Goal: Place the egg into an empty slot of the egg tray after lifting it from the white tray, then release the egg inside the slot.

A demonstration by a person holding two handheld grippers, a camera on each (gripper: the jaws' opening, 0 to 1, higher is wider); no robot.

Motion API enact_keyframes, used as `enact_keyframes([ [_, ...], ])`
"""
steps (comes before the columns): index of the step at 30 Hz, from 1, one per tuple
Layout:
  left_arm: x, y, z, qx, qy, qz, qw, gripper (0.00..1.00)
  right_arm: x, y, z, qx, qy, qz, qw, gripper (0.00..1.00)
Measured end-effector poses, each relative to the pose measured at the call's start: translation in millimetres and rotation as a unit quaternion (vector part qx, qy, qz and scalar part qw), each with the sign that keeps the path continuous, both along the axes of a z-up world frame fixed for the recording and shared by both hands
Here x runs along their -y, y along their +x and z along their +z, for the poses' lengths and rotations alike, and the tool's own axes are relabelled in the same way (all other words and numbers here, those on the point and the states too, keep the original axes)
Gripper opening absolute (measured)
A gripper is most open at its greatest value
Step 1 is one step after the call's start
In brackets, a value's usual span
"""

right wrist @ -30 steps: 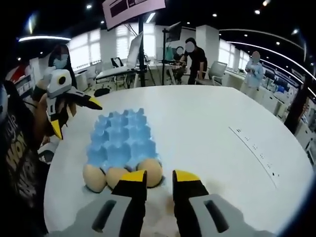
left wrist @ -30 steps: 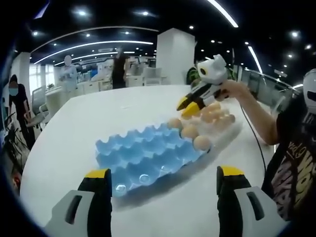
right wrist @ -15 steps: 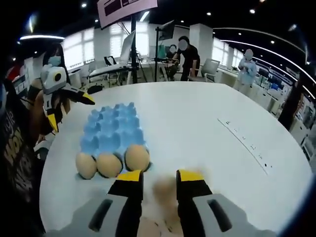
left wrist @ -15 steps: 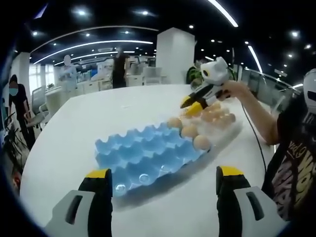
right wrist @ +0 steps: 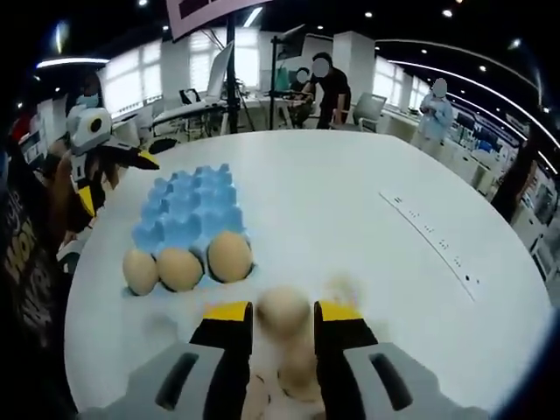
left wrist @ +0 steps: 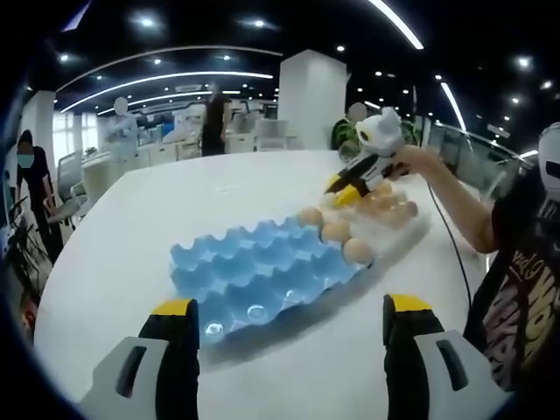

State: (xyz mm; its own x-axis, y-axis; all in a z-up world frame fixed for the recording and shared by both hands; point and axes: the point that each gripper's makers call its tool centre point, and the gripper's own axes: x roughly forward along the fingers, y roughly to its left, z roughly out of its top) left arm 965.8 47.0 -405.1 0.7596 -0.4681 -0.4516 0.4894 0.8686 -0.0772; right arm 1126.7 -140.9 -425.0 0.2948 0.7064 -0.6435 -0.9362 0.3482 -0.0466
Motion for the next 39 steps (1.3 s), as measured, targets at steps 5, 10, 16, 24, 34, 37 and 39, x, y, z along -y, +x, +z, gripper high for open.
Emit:
enact_keyframes([
  [5,-0.6,-0.6,-0.9,0.0,-0.001,0.001,1.0,0.88,-0.4,0.5,-4.3,-0.003,-0.008,0.001,1.0,0.29],
  [10,-0.6,-0.9,-1.0,-0.001,-0.001,0.0,1.0,0.88,-2.2,-1.9,-5.0,-0.006,-0.01,0.005,0.9999,0.28],
  [16,-1.0,0.4,-1.8,-0.001,-0.001,0.0,1.0,0.88,-3.6,-3.3,-6.6,-0.023,-0.009,0.004,0.9997,0.27],
  [24,0.1,0.6,-5.2,-0.005,-0.002,-0.002,1.0,0.88,-5.0,-3.5,-9.1,-0.04,-0.016,0.01,0.999,0.27],
  [34,0.2,1.3,-6.0,-0.005,-0.004,-0.001,1.0,0.88,-6.6,-5.0,-12.1,-0.066,-0.064,0.031,0.9953,0.27],
  [37,-1.5,2.1,-3.6,-0.002,-0.008,0.005,1.0,0.88,-4.5,-5.9,-12.3,-0.064,-0.063,0.034,0.9954,0.27],
  [39,-2.4,1.6,-3.5,-0.002,-0.007,0.006,1.0,0.88,-4.3,-6.1,-12.3,-0.064,-0.06,0.033,0.9956,0.27],
])
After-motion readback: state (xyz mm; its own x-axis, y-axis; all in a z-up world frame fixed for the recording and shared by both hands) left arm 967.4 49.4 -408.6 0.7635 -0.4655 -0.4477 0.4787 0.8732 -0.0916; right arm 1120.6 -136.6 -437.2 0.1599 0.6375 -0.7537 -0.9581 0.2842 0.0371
